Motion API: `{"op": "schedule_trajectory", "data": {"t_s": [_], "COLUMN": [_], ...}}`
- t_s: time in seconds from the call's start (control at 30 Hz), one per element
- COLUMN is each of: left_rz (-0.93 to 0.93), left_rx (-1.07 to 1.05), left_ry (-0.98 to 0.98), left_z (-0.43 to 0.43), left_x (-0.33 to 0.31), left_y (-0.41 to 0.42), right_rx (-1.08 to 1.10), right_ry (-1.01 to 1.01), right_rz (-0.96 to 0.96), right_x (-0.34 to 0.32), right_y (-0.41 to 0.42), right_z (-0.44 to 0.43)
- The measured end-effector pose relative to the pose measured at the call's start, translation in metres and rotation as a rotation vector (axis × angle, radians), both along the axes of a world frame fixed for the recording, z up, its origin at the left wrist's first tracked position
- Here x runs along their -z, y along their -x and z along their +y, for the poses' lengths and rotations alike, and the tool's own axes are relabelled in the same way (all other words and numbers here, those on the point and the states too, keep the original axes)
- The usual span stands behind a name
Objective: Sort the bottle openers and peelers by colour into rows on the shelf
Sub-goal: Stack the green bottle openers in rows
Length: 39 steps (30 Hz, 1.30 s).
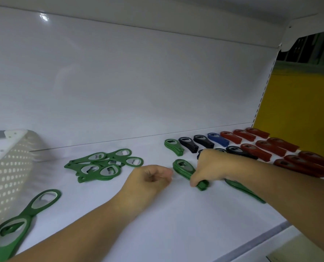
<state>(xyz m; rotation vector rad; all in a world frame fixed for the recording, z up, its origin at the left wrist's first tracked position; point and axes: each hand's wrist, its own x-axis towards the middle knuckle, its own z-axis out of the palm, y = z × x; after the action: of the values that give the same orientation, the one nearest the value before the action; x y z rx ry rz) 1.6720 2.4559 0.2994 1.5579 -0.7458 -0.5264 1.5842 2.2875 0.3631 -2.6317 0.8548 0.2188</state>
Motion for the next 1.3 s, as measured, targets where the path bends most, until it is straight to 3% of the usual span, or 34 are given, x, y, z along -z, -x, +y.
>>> {"op": "schedule_trajectory", "data": {"t_s": [0.33, 0.4, 0.47, 0.53, 0.6, 0.73, 0.87, 0.97, 1.13, 1.3], "left_rz": [-0.124, -0.164, -0.206, -0.215, -0.159, 0.052, 0.141, 0.084, -0.121, -0.352], "left_rx": [0.001, 0.004, -0.024, -0.113, -0.258, -0.559, -0.515, -0.550, -0.685, -0.560], "left_ry": [-0.073, -0.083, -0.075, -0.048, 0.000, 0.124, 0.072, -0.003, 0.099, 0.056], "left_z": [0.001, 0.001, 0.002, 0.004, 0.004, 0.003, 0.013, 0.030, 0.057, 0.076], "left_x": [0.001, -0.001, -0.003, -0.008, -0.011, -0.018, -0.020, -0.018, -0.014, -0.029], "left_y": [0.003, 0.005, 0.004, 0.002, -0.003, -0.010, -0.018, -0.040, -0.051, -0.047], "right_rx": [-0.041, -0.056, -0.093, -0.152, -0.186, -0.191, -0.185, -0.188, -0.174, -0.405], "right_ry": [0.223, 0.315, 0.377, 0.246, 0.081, -0.127, 0.063, -0.006, -0.091, -0.540], "right_rz": [0.233, 0.175, -0.035, -0.318, -0.472, -0.417, -0.373, -0.449, -0.589, -0.933], "right_x": [-0.013, -0.020, -0.026, -0.022, -0.005, 0.038, 0.059, 0.062, 0.067, 0.052], "right_y": [-0.032, -0.031, -0.031, -0.036, -0.048, -0.102, -0.129, -0.133, -0.141, -0.133], "right_z": [-0.025, -0.024, -0.016, 0.003, 0.028, 0.050, 0.053, 0.051, 0.046, 0.064]}}
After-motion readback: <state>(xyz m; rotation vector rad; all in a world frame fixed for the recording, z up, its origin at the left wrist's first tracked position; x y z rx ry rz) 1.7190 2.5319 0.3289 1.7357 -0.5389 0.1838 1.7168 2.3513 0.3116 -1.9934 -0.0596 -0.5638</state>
